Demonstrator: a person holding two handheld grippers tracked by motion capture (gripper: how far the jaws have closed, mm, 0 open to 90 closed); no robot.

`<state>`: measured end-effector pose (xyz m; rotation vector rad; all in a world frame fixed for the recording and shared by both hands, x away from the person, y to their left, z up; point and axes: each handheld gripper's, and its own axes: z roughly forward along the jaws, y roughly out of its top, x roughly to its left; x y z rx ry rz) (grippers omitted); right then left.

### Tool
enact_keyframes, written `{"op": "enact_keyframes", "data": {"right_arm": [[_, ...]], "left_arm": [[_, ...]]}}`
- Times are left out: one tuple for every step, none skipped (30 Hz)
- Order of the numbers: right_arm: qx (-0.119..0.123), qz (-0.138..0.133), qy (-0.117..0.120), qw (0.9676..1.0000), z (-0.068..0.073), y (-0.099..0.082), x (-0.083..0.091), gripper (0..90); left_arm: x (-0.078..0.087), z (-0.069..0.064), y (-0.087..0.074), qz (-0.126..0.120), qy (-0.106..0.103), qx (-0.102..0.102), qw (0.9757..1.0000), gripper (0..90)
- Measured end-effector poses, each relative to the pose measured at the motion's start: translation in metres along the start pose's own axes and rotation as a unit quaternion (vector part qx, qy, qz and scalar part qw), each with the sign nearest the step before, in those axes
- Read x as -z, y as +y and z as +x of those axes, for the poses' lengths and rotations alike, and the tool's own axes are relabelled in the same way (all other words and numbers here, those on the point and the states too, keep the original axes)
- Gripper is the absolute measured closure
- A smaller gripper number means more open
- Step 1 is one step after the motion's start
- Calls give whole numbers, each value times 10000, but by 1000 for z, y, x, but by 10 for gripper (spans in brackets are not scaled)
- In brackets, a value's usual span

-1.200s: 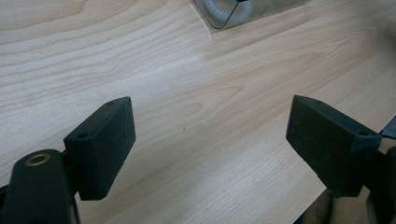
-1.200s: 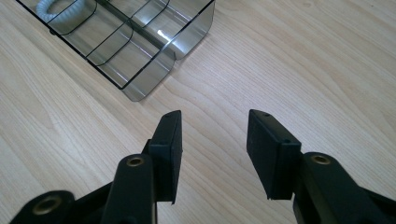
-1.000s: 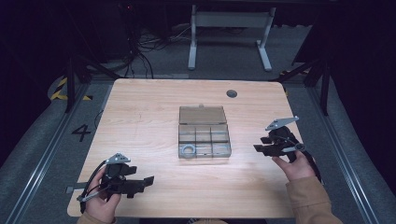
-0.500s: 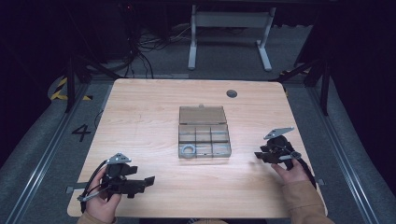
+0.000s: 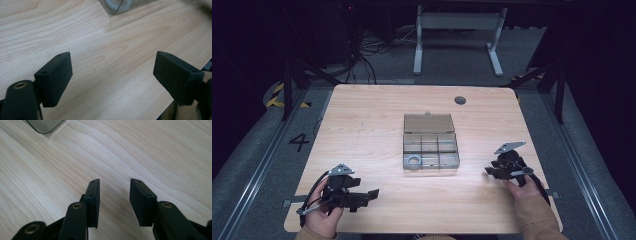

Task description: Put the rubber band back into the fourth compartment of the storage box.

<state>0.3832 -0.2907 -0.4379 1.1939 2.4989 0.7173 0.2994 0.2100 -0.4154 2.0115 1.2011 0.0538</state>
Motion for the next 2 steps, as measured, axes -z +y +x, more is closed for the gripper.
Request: {"op": "enact_keyframes", "data": {"right_arm": [[8,-27,-4,10000,1,0,0,606],[12,-43,16,10000,1,1,0,605]], "left_arm": [[0,0,0,-1,-6,-4,10000,163],[0,0,1,-4,-19,-10,10000,163]]}}
